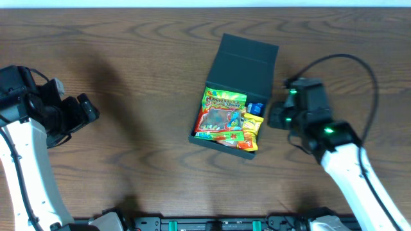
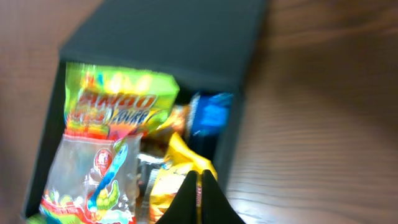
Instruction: Pack container
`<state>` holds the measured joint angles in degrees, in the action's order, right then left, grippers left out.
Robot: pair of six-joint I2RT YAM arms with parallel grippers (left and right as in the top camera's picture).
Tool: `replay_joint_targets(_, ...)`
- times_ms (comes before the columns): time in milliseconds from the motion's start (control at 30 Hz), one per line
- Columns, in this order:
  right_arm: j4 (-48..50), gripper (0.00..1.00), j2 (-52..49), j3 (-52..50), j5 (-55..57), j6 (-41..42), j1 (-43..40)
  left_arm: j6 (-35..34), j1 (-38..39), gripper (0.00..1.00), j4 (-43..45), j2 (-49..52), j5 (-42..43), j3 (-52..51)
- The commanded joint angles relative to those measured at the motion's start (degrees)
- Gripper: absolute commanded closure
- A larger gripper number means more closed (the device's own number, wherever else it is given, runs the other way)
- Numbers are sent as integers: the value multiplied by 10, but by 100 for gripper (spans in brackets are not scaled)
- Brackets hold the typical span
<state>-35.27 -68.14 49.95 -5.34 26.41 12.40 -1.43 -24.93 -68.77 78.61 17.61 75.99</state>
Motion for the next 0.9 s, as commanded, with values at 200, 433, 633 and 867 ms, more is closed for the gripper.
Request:
replay_joint_targets(200,14,30,-26,-6,-231,7,-174,6,-2,5,-2,1,-7,2)
replay_joint_targets(433,29,69,-133,-6,-466,-6,-286,6,-2,5,-2,1,-7,2)
replay_joint_targets(633,43,99,-251,-6,-498,-51,-289,6,-2,5,-2,1,-7,2)
replay_joint_targets(867,162,99,-358,-6,-497,-47,-289,6,-2,5,-2,1,-7,2)
